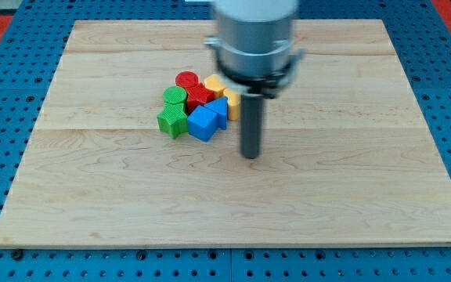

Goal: Move the red star into the blue cube

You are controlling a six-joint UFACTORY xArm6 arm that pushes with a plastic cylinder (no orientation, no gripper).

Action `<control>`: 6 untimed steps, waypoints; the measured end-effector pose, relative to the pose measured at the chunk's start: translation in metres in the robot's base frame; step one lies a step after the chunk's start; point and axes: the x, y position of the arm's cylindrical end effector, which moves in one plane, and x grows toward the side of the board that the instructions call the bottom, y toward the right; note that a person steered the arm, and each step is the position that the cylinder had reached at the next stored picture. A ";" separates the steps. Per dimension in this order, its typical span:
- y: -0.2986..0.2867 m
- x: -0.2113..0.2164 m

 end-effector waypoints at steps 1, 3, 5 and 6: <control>0.028 -0.083; -0.091 -0.149; -0.119 -0.102; -0.121 -0.104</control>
